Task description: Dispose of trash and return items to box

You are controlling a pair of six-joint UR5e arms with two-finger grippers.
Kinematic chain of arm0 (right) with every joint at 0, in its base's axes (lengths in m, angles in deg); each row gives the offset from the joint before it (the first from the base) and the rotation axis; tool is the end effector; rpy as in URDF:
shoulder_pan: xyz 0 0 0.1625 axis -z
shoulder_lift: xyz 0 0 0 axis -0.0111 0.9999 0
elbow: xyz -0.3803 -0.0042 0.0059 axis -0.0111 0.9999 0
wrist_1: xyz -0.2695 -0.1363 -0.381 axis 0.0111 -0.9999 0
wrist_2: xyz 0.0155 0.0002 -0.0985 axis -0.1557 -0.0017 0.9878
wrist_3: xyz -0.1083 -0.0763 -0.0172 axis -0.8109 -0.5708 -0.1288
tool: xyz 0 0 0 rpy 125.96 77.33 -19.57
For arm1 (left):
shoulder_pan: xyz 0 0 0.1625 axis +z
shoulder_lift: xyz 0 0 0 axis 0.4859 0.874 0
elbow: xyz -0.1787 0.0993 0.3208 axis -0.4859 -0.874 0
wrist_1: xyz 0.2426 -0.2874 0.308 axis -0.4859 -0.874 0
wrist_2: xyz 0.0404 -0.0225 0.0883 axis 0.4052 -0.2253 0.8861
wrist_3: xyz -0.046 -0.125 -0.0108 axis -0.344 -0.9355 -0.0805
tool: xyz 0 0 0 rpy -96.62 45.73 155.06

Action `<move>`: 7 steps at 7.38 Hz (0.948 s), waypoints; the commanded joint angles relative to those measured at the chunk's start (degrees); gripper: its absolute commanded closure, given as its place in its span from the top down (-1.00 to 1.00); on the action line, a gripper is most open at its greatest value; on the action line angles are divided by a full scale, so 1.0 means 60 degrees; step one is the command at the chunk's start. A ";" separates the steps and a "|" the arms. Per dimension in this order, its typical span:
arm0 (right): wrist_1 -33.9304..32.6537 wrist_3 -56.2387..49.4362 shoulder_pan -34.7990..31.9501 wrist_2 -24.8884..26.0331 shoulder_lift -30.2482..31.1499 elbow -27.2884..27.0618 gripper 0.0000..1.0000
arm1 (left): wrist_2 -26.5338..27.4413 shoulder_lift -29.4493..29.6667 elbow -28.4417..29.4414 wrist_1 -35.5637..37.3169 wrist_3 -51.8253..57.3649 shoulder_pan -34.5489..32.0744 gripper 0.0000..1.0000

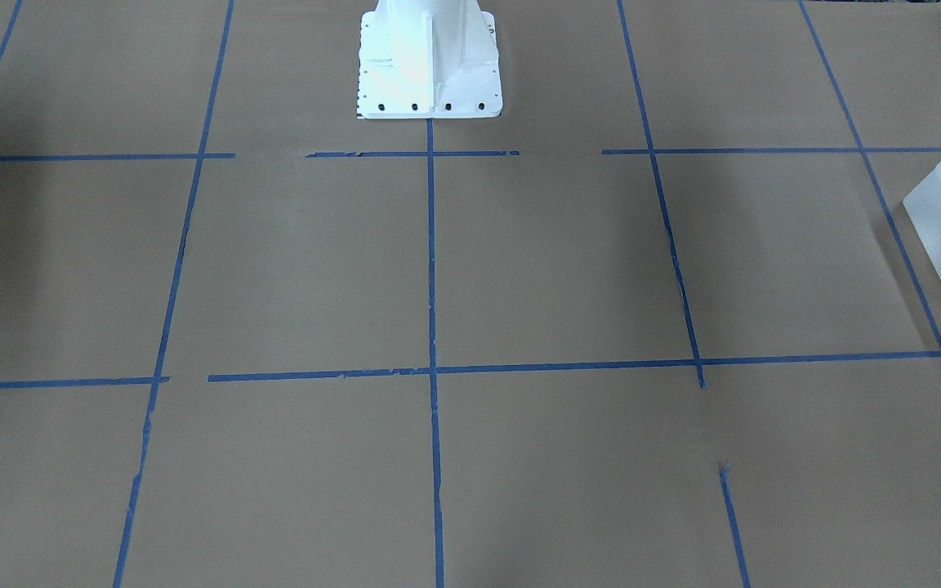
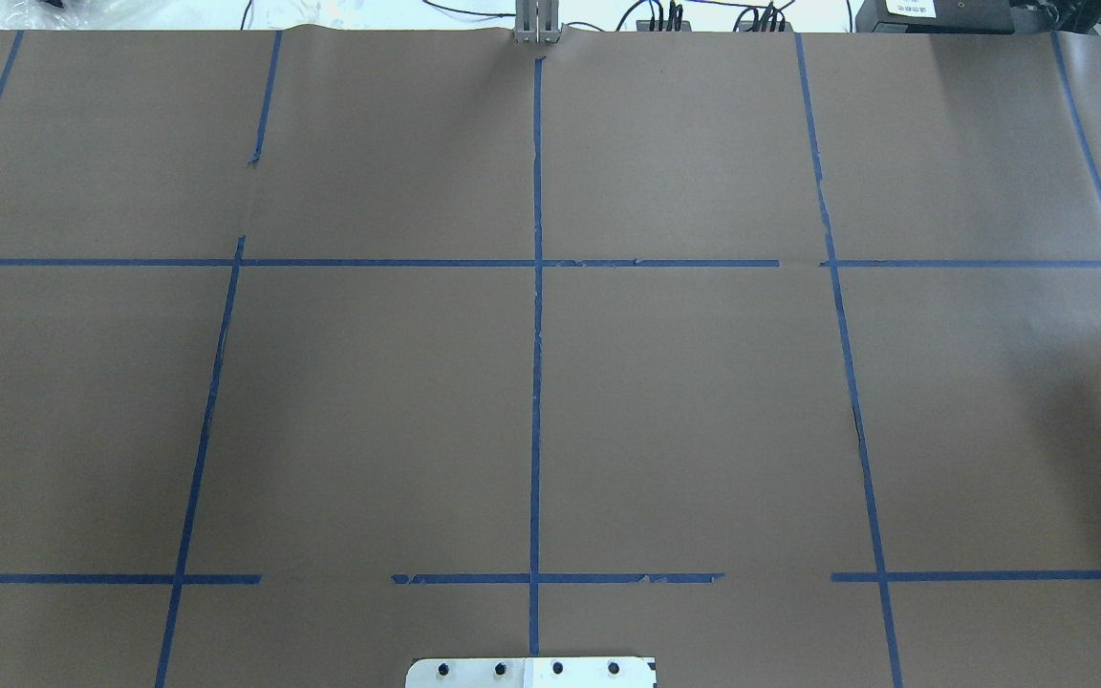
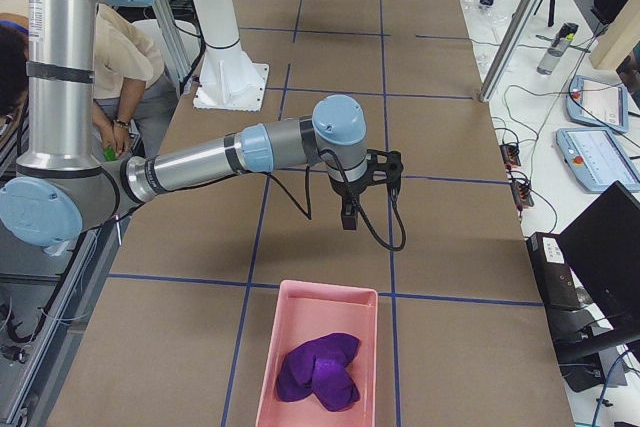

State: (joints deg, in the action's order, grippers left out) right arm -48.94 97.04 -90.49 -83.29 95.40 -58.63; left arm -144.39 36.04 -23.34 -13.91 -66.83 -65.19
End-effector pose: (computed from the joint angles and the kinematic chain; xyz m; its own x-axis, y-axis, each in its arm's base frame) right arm 0.0425 -0.5199 0.4599 0.6387 0.0505 0.7678 -0.1588 0.9850 0.0673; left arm -0.0832 -0.5789 0.4713 0.7261 0.1867 -0.6617 -0.0073 0.9645 0.2641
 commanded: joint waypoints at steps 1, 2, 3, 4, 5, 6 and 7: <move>0.0014 -0.0026 0.0201 0.0143 0.0123 -0.0012 1.00 | -0.0088 -0.0003 -0.0870 -0.0053 -0.1639 0.1159 1.00; 0.0014 -0.0027 0.0348 0.0202 0.0124 0.0003 1.00 | -0.0074 -0.0032 -0.0828 -0.0431 -0.2035 0.1324 1.00; 0.0014 -0.0027 0.0480 0.0362 0.0196 0.0046 1.00 | -0.0103 -0.0569 -0.0813 -0.1218 -0.2097 0.1427 1.00; 0.0014 -0.0027 0.0539 0.0364 0.0255 0.0076 1.00 | -0.0233 -0.0704 -0.0769 -0.1907 -0.2953 0.2066 1.00; 0.0000 -0.0027 0.0554 0.0349 0.0343 0.0076 1.00 | -0.0235 -0.0851 -0.0363 -0.2625 -0.3223 0.2203 1.00; 0.0014 -0.0027 0.0641 0.0349 0.0387 0.0105 1.00 | -0.0235 -0.1447 0.0047 -0.3937 -0.3153 0.2176 1.00; 0.0029 -0.0012 0.0642 0.0320 0.0388 0.0163 1.00 | -0.0336 -0.1815 0.0066 -0.4342 -0.3152 0.2146 1.00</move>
State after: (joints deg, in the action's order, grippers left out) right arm -48.86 96.89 -86.87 -81.24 97.54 -57.99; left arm -145.90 28.25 -24.20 -34.60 -85.44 -52.41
